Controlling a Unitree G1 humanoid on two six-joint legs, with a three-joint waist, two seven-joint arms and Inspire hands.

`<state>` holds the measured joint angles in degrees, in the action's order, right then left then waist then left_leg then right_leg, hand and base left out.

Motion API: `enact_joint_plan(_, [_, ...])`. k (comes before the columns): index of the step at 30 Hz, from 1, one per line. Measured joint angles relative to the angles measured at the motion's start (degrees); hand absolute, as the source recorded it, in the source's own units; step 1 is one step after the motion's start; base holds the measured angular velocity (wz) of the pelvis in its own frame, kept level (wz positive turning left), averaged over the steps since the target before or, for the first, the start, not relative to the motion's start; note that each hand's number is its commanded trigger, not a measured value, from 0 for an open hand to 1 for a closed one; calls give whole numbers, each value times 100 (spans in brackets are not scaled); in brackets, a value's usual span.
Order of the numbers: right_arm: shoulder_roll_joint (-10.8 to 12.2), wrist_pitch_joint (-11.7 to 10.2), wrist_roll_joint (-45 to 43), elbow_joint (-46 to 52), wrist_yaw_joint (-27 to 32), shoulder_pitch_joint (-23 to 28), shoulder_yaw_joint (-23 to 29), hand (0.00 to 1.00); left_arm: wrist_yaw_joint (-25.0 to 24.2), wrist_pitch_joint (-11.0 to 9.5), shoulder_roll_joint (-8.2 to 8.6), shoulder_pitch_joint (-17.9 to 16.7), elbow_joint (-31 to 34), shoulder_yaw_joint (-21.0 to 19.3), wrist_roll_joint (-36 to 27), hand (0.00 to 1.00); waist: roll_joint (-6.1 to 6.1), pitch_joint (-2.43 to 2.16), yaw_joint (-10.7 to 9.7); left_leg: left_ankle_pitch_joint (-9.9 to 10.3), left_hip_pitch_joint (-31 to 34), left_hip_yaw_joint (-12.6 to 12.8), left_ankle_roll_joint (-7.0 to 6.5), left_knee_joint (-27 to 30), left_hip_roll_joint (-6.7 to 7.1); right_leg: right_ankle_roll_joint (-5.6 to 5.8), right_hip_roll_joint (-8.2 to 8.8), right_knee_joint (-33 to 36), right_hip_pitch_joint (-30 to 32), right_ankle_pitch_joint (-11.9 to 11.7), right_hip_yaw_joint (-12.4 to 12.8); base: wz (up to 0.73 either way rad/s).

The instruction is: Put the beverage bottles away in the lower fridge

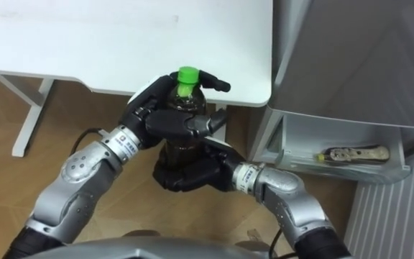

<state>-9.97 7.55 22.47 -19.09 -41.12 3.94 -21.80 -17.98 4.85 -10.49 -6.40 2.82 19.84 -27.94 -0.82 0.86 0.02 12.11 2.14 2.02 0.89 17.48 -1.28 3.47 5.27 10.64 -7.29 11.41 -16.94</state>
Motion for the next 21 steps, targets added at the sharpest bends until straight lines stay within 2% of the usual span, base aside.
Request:
enact_joint_plan(3, [-22, 151, 14, 0, -20, 0, -44, 100, 1, 45, -51, -2, -188, -7, -414, 0, -66, 33, -52, 1, -35, -6, 1, -5, 0, 1, -5, 0, -56, 1, 21, 2])
enact_joint_plan(6, [-23, 315, 20, 3, -22, -3, -98, 100, 24, 147, -177, -4, -305, 21, -889, 0, -103, 26, -109, 7, -28, -2, -5, -10, 1, 1, -6, 4, -50, 0, 50, 0])
enact_joint_plan(9, [-68, 467, 21, 2, -44, -59, -109, 100, 60, 156, -178, -1, -508, 22, -1404, 0, -107, 15, -134, 10, 31, 25, -9, 5, -2, 0, -7, 13, 11, 0, 106, -6])
enact_joint_plan(13, [-73, 590, 33, 2, -83, -78, -97, 100, 133, 229, -177, -1, -531, 21, -1530, 0, -126, 2, -162, 9, 51, 25, -10, 19, -3, 0, -8, 20, 26, 0, 106, 0])
enact_joint_plan(14, [-75, 642, 40, 2, -83, -93, -99, 100, 135, 229, -177, 2, -589, 21, -1651, 54, -132, -2, -159, 9, 47, 25, -10, 28, -4, 0, -7, 24, 16, 0, 106, 0])
enact_joint_plan(15, [-83, 704, 40, 3, -85, -107, -104, 100, 144, 229, -178, 4, -679, 20, -1832, 100, -135, -6, -161, 9, 33, 24, -10, 33, -4, 0, -7, 27, 3, 0, 114, 0])
enact_joint_plan(18, [-131, 919, 40, 43, -88, -165, -134, 100, 168, 238, -178, 6, -868, 28, -2278, 100, -138, -8, -170, 10, 37, 6, -11, 82, -4, 1, -5, 67, 16, 0, 113, 1])
enact_joint_plan(21, [-149, 1088, 40, 59, -111, -243, -137, 100, 282, 237, -178, 10, -891, 45, -2386, 100, -139, -11, -168, 15, 61, -29, -17, 104, -4, 1, -7, 107, 42, 1, 119, 3])
